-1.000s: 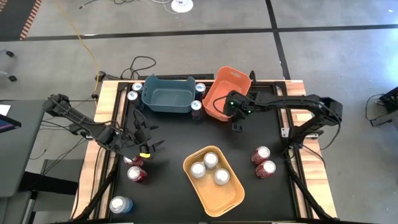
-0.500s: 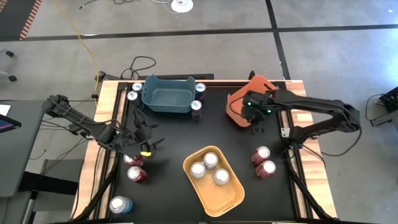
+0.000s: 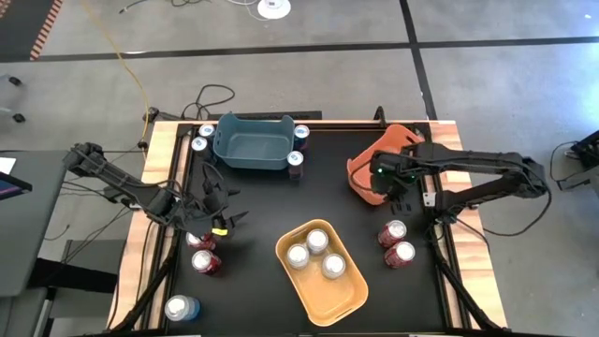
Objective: Sort soda cans
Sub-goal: Move the orange bin to the top right of the table, then put the blue white soda can into the yellow bin
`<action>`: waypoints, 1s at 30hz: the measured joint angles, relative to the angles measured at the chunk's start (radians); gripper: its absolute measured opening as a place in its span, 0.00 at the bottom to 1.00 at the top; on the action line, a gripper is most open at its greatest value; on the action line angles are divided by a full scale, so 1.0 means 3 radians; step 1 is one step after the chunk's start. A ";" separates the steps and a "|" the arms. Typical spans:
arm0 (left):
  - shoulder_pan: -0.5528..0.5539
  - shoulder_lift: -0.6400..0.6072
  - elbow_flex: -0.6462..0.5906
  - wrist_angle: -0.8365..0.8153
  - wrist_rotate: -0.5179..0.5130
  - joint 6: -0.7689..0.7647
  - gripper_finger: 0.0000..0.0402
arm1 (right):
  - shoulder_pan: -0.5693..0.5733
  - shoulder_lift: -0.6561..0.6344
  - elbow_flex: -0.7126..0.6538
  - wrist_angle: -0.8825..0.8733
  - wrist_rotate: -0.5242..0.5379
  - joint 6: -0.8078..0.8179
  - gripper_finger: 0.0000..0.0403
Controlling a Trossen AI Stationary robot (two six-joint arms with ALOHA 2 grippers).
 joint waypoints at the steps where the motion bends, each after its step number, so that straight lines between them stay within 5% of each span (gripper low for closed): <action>1: 0.0000 0.0000 0.0000 -0.0008 0.0026 0.0000 0.79 | 0.0014 -0.0006 0.0000 -0.0003 -0.0013 0.0033 0.27; 9: 0.0000 -0.0067 0.0061 -0.0277 0.0201 0.0042 0.79 | 0.0118 -0.0181 0.0165 0.0498 -0.0032 0.0572 0.40; 18: -0.0064 -0.0010 0.1047 -0.1755 0.0712 -0.0844 0.79 | 0.0197 -0.0587 0.0299 0.2206 -0.0018 0.0773 0.36; 24: -0.0156 0.0175 0.1340 -0.2425 0.1846 -0.1656 0.79 | 0.0223 -0.0585 0.0299 0.2692 -0.0027 0.0541 0.34; 30: -0.0283 0.0292 0.1369 -0.2518 0.2908 -0.2485 0.79 | 0.0056 -0.0389 0.0299 0.2915 -0.0013 0.0251 0.34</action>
